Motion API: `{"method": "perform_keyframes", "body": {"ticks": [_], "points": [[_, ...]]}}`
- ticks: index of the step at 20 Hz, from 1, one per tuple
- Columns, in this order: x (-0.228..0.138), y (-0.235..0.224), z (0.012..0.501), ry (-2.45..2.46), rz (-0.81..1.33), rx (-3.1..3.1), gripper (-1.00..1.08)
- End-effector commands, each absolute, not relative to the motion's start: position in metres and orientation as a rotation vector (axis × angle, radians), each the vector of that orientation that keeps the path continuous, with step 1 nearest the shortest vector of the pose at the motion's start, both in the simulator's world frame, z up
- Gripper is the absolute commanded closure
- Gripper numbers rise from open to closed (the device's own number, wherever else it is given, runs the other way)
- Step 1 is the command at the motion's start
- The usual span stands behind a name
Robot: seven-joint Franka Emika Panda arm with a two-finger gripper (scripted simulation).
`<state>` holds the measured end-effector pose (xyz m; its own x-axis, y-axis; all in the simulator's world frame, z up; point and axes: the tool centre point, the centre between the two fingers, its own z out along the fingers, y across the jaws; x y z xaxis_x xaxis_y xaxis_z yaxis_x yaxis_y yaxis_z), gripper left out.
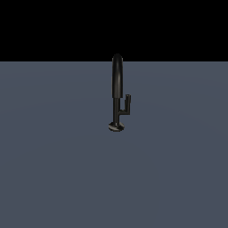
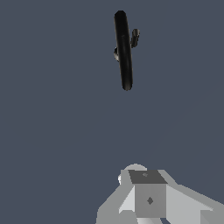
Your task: Turn on the faucet by rotating a designated handle.
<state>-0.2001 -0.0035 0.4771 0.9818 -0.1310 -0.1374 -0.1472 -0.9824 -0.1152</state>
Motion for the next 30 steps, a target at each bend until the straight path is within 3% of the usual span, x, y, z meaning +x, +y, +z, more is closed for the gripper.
{"method": "perform_keyframes", "body": {"ticks": [1, 30], "points": [[-0.186, -0.004, 0.473, 0.259, 0.242, -2.965, 1.08], [-0.026, -0.028, 0.389, 0.767, 0.748, -2.365, 1.08]]}}
